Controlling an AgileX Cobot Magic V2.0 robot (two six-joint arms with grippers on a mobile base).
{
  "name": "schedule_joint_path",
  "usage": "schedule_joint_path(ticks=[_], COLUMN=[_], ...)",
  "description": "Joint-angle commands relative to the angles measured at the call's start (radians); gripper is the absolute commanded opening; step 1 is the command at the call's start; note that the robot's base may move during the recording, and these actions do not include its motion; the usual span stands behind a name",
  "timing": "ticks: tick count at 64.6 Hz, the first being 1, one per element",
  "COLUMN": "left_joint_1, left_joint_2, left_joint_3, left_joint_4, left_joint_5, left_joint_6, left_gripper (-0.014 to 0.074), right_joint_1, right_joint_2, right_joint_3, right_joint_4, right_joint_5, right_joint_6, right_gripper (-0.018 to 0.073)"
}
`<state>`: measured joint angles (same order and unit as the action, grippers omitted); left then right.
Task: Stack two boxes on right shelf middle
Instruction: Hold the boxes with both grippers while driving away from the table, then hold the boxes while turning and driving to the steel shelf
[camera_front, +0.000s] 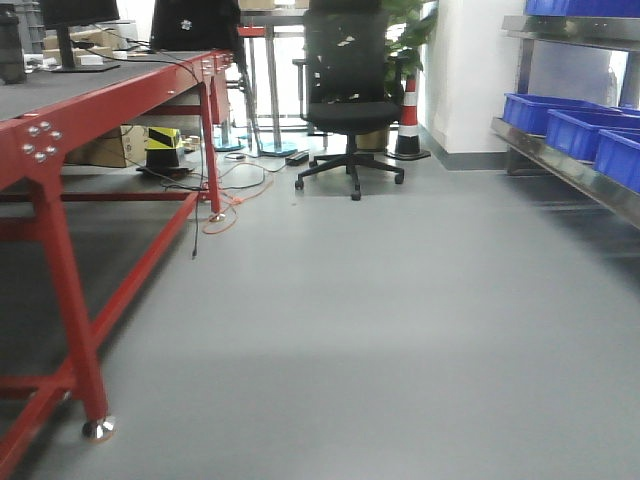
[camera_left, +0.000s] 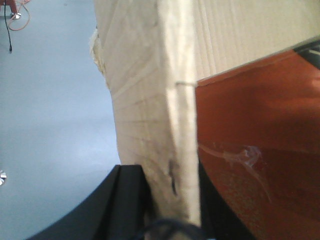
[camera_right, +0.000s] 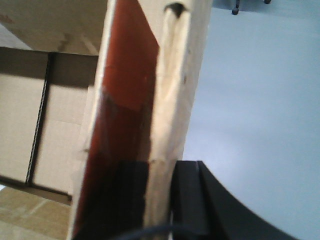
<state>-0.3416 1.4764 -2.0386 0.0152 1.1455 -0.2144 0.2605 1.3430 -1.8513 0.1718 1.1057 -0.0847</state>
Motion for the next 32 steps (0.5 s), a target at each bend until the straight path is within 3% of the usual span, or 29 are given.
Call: schedule_joint_path(ticks=[1,32], left_joint_1=[-0.003,-0.003], left_joint_2=[-0.013,-0.013], left_joint_3=[-0.014,-0.014], left_joint_4=[-0.026,-0.008], left_joint_5=[-0.072,-0.072], left_joint_6=[0.0,0.0], left_gripper=[-0.0111,-0.0111], right_joint_1=[-0.009,-0.009], right_joint_2=[-0.01,-0.01], right_joint_3=[-0.009,-0.009], right_joint_4=[-0.01,-0.01], right_joint_5=[-0.038,-0.038], right_joint_6=[-0.011,-0.011], right_gripper=[-0.0151,-0.0151])
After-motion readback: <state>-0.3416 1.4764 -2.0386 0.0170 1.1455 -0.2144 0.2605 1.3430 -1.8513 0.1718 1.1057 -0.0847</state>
